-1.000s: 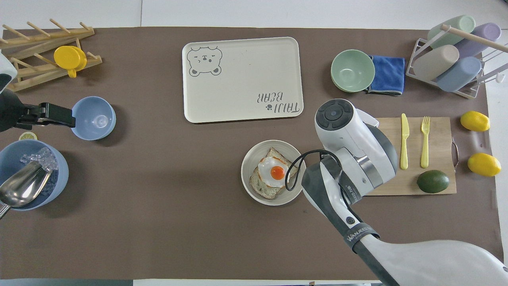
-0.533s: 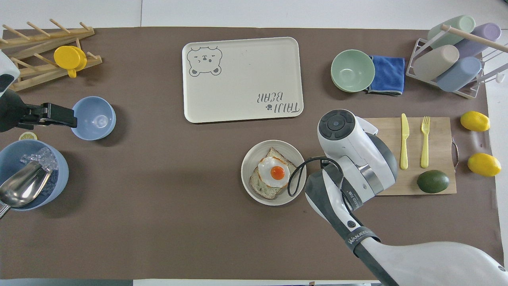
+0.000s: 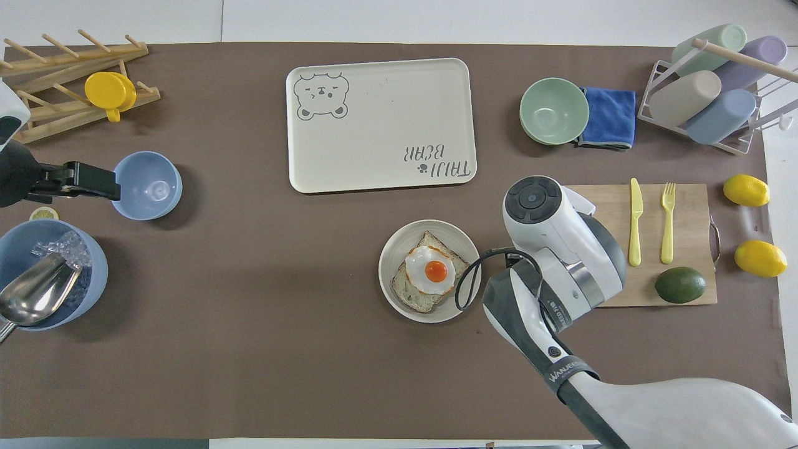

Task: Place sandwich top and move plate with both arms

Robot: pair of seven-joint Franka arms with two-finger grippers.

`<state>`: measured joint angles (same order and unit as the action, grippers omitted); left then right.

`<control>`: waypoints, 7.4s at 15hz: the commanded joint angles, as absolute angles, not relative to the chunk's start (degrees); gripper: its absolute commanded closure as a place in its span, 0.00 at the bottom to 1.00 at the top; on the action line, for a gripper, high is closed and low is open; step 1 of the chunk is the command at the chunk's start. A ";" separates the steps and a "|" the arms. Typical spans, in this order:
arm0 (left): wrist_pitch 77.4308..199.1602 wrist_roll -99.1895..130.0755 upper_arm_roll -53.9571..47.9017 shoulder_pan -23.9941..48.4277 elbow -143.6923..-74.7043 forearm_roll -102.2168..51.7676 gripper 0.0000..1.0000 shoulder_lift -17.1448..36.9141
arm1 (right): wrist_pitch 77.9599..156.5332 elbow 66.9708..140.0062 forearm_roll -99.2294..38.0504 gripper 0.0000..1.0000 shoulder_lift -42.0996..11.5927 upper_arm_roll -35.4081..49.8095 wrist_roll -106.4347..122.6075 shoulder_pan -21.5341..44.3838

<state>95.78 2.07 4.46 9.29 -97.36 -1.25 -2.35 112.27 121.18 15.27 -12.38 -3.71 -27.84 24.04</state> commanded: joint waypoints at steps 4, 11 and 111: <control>95.27 2.02 4.22 8.70 -97.56 -1.76 0.00 -3.08 | 114.61 123.84 16.52 0.11 -10.99 -3.25 -28.21 23.29; 95.54 2.02 4.22 8.61 -97.56 -1.76 0.00 -3.08 | 114.52 123.93 16.52 0.67 -10.99 -3.25 -28.04 23.47; 143.88 23.73 3.60 45.09 -128.23 -26.28 0.24 9.58 | 82.62 88.43 0.44 0.00 -3.08 -6.06 3.43 0.70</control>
